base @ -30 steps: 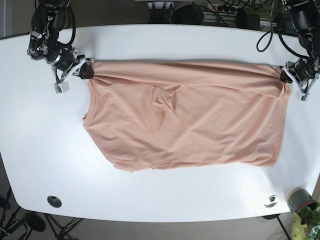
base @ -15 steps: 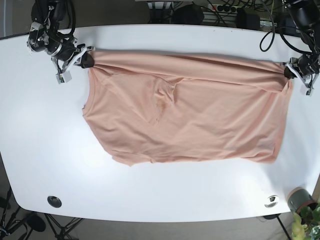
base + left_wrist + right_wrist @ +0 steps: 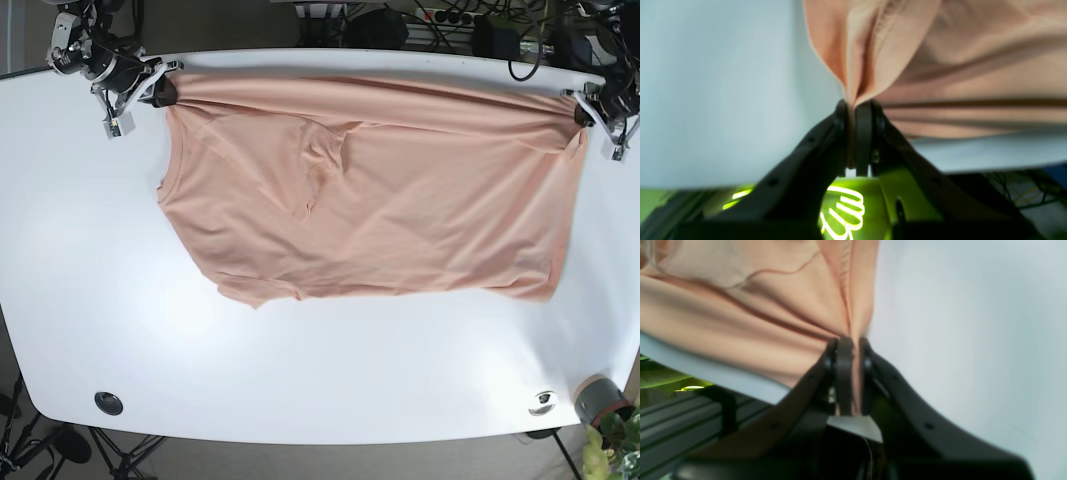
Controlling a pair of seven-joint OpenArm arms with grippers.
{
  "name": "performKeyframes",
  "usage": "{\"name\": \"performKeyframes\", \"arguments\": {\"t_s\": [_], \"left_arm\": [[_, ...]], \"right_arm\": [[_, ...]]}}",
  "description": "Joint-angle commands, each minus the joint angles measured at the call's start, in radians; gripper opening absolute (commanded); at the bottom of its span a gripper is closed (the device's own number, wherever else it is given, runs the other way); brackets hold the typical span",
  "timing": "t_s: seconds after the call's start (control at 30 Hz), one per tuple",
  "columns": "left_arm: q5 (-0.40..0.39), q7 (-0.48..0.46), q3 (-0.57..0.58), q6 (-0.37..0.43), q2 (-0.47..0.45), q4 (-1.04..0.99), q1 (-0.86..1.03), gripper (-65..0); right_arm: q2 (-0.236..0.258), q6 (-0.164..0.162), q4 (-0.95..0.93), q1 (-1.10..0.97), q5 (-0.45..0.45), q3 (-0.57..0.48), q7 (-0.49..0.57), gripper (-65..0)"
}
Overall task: Fold the T-shirt properly
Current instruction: 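Drag the shirt edge-first along the table with both grippers, then release the right gripper and move it to the shirt side edge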
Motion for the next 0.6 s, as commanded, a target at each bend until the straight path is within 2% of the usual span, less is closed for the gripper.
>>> {"name": "performKeyframes", "arguments": {"t_s": [0.0,0.33,0.43,0.47,0.57], "left_arm": [[0.019,-0.008,-0.011,0.008,-0.028,0.037,0.007,-63.3],[0.021,-0.007,-0.015,0.008,-0.028,0.046,0.045,-56.9],[0.022,-0.007,-0.015,0.008,-0.028,0.046,0.045,-50.6],[0.022,-0.007,-0.015,0.008,-0.028,0.046,0.045,-48.6],[0.022,-0.007,-0.015,0.008,-0.027,0.046,0.045,-41.8]], "right_arm": [[0.017,-0.003,0.020,-0.006,-0.001,0.017,0.012,-65.0],[0.016,-0.003,0.019,-0.027,-0.001,0.018,0.012,-65.0],[0.016,-0.003,0.020,-0.027,-0.001,0.017,0.012,-63.9],[0.014,-0.003,0.020,-0.027,-0.001,0.017,0.012,-62.5],[0.014,-0.006,0.020,-0.027,-0.007,0.017,0.014,-48.7]]}}
